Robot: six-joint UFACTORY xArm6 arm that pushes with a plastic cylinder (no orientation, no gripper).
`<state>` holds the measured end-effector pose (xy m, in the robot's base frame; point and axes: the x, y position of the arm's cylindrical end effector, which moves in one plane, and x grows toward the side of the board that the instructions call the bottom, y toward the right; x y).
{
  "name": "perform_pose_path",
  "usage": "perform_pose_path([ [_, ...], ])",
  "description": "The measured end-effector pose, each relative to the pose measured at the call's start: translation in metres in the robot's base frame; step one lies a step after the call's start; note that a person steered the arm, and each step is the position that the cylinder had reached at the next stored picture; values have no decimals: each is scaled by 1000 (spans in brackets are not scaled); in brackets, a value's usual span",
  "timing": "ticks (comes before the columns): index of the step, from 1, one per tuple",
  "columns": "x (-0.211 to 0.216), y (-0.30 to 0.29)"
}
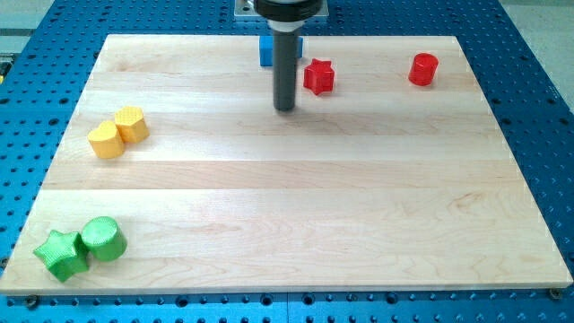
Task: Move the red star diagonally to the green blocks
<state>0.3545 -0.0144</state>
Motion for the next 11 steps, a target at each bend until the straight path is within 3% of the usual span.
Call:
perform_pose_path([
  [1,17,8],
  [2,24,87],
  [3,7,129],
  [4,-18,129],
  [5,-82,119],
  [6,-98,83],
  [7,-87,47],
  [9,-19,54],
  [11,-13,72],
])
